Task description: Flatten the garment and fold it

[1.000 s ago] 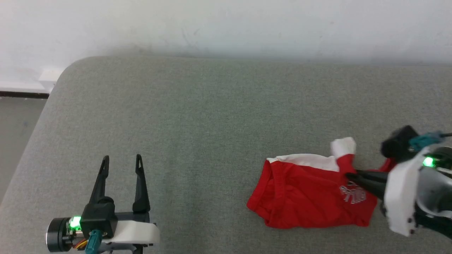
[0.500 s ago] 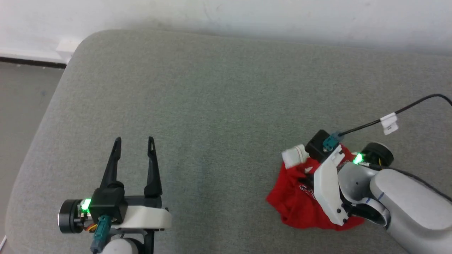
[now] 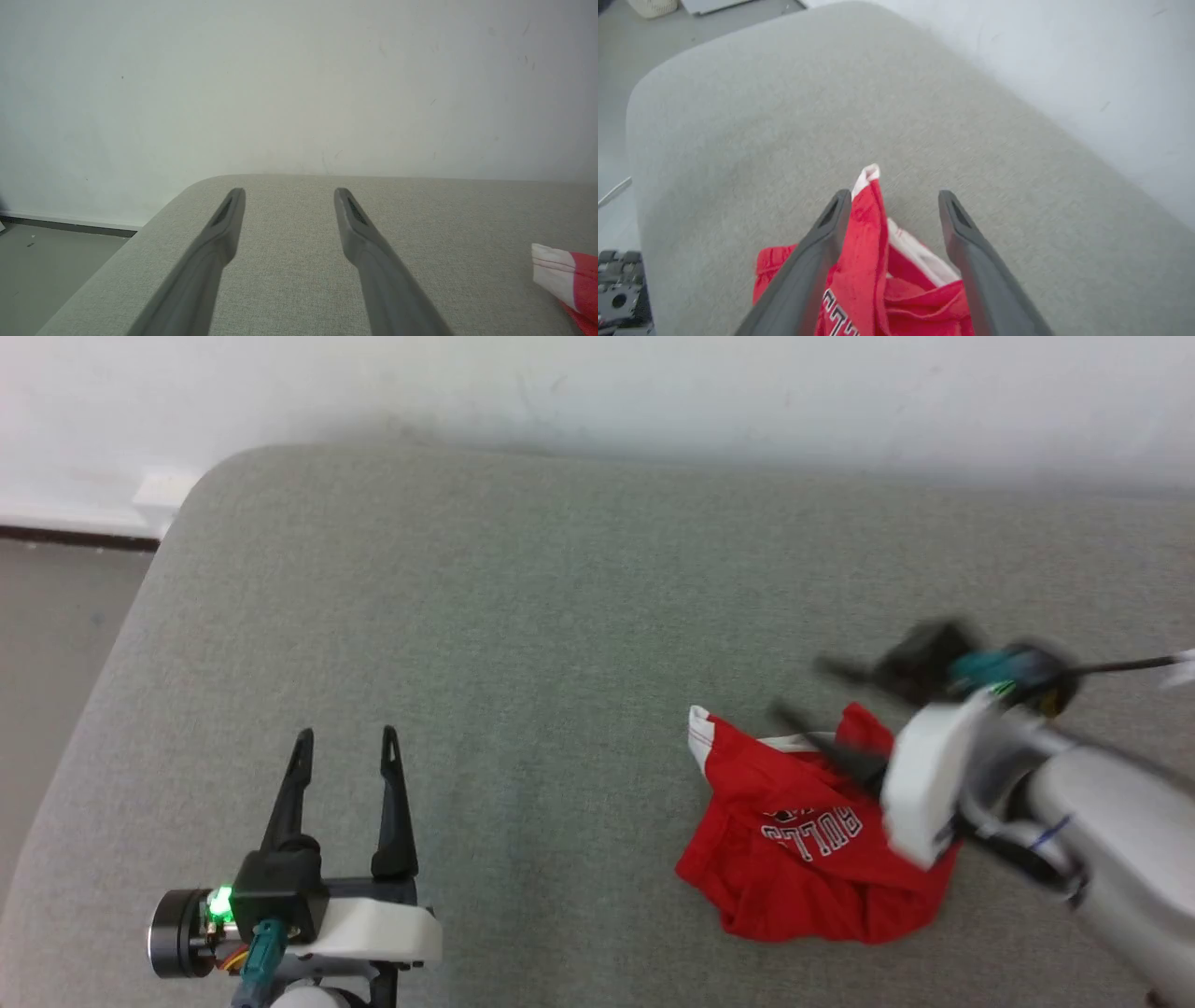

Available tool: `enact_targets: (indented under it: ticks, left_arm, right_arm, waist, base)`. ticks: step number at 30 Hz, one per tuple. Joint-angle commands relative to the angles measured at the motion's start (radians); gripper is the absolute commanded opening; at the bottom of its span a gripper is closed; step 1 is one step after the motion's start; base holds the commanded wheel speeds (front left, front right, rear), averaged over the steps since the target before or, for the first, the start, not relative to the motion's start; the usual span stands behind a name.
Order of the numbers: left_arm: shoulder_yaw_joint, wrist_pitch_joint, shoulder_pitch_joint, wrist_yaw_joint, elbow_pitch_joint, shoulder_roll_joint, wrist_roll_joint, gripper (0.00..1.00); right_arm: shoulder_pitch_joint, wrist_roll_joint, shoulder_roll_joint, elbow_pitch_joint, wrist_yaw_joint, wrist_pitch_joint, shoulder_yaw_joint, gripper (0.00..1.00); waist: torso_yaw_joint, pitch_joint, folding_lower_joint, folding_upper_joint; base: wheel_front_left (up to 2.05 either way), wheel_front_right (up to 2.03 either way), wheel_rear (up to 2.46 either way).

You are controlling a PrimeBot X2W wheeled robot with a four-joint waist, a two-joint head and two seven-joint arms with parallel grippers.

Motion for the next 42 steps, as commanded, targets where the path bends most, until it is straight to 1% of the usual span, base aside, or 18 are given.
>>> enact_targets:
  ticks: [1, 4, 6, 8, 9, 10, 15, 18, 21, 23, 26, 30, 32, 34, 36, 38, 39, 42]
  left_arm:
    - [0.007, -0.005, 0.012, -0.011, 0.004, 0.0, 0.0, 1.0]
    - [0.015, -0.005, 0.015, -0.018, 0.002, 0.001, 0.001, 1.0]
    - [0.021, -0.005, 0.019, -0.02, 0.0, 0.002, 0.001, 1.0]
    - [0.025, -0.005, 0.02, -0.024, -0.002, 0.002, 0.001, 1.0]
    - [0.026, -0.005, 0.021, -0.027, -0.001, 0.003, 0.002, 1.0]
    - [0.026, -0.005, 0.021, -0.027, -0.001, 0.003, 0.002, 1.0]
    - [0.031, -0.005, 0.023, -0.038, -0.001, 0.004, 0.004, 1.0]
    - [0.035, -0.005, 0.026, -0.045, -0.004, 0.005, 0.002, 1.0]
    - [0.04, -0.005, 0.035, -0.053, -0.007, 0.005, 0.0, 1.0]
    - [0.041, -0.005, 0.044, -0.058, -0.008, 0.005, 0.002, 1.0]
    - [0.041, -0.005, 0.057, -0.064, -0.007, 0.006, 0.005, 1.0]
    - [0.039, -0.005, 0.07, -0.068, -0.003, 0.006, 0.01, 1.0]
    - [0.038, -0.005, 0.072, -0.069, -0.003, 0.007, 0.012, 1.0]
    - [0.037, -0.005, 0.072, -0.069, -0.005, 0.008, 0.014, 1.0]
    - [0.035, -0.005, 0.069, -0.069, -0.008, 0.009, 0.017, 1.0]
    - [0.034, -0.005, 0.066, -0.067, -0.01, 0.009, 0.019, 1.0]
    - [0.033, -0.005, 0.065, -0.066, -0.012, 0.009, 0.02, 1.0]
    - [0.029, -0.005, 0.061, -0.061, -0.018, 0.008, 0.021, 1.0]
  right_arm:
    - [0.014, -0.034, -0.026, -0.017, -0.002, -0.089, -0.096, 1.0]
    - [0.06, -0.125, -0.026, -0.018, -0.002, -0.229, -0.263, 1.0]
    - [0.102, -0.206, 0.005, -0.004, -0.002, -0.334, -0.401, 1.0]
    - [0.161, -0.296, 0.057, 0.005, -0.002, -0.408, -0.53, 1.0]
    - [0.194, -0.339, 0.088, 0.003, -0.002, -0.429, -0.595, 1.0]
    - [0.194, -0.339, 0.088, 0.003, -0.002, -0.429, -0.595, 1.0]
    - [0.38, -0.504, 0.256, -0.08, -0.002, -0.461, -0.84, 1.0]
    - [0.488, -0.563, 0.345, -0.169, -0.002, -0.463, -0.923, 1.0]
    - [0.591, -0.595, 0.424, -0.226, -0.002, -0.463, -0.971, 1.0]
    - [0.653, -0.612, 0.464, -0.25, -0.002, -0.463, -0.989, 1.0]
    - [0.721, -0.621, 0.502, -0.271, -0.002, -0.463, -1.012, 1.0]
    - [0.755, -0.626, 0.52, -0.285, -0.002, -0.463, -1.01, 1.0]
    - [0.735, -0.623, 0.521, -0.302, -0.002, -0.463, -1.015, 1.0]
    - [0.694, -0.622, 0.503, -0.314, -0.002, -0.463, -1.015, 1.0]
    - [0.636, -0.61, 0.473, -0.311, -0.002, -0.463, -1.013, 1.0]
    - [0.571, -0.598, 0.42, -0.283, -0.002, -0.452, -0.986, 1.0]
    - [0.538, -0.587, 0.39, -0.267, -0.002, -0.417, -0.96, 1.0]
    - [0.443, -0.539, 0.288, -0.219, -0.002, -0.21, -0.863, 1.0]
  waist:
    - [-0.053, -0.052, 0.0, 0.0]
    - [-0.078, -0.073, 0.0, 0.0]
    - [-0.095, -0.083, 0.0, 0.0]
    - [-0.108, -0.092, 0.0, 0.0]
    - [-0.112, -0.095, 0.0, 0.0]
    - [-0.112, -0.095, 0.0, 0.0]
    - [-0.125, -0.108, 0.0, 0.0]
    - [-0.126, -0.114, 0.0, 0.0]
    - [-0.124, -0.124, 0.0, 0.0]
    - [-0.121, -0.131, 0.0, 0.0]
    - [-0.119, -0.141, 0.0, 0.0]
    - [-0.119, -0.149, 0.0, 0.0]
    - [-0.121, -0.15, 0.0, 0.0]
    - [-0.12, -0.15, 0.0, 0.0]
    - [-0.119, -0.148, 0.0, 0.0]
    - [-0.115, -0.145, 0.0, 0.0]
    - [-0.112, -0.143, 0.0, 0.0]
    - [-0.1, -0.131, 0.0, 0.0]
  base:
    - [0.0, 0.0, 0.0]
    - [0.0, 0.0, 0.0]
    - [0.0, 0.0, 0.0]
    - [0.0, 0.0, 0.0]
    - [0.0, 0.0, 0.0]
    - [0.0, 0.0, 0.0]
    - [0.0, 0.0, 0.0]
    - [0.0, 0.0, 0.0]
    - [0.0, 0.0, 0.0]
    - [0.0, 0.0, 0.0]
    - [0.0, 0.0, 0.0]
    - [0.0, 0.0, 0.0]
    - [0.0, 0.0, 0.0]
    - [0.0, 0.0, 0.0]
    - [0.0, 0.0, 0.0]
    - [0.0, 0.0, 0.0]
    - [0.0, 0.0, 0.0]
    - [0.0, 0.0, 0.0]
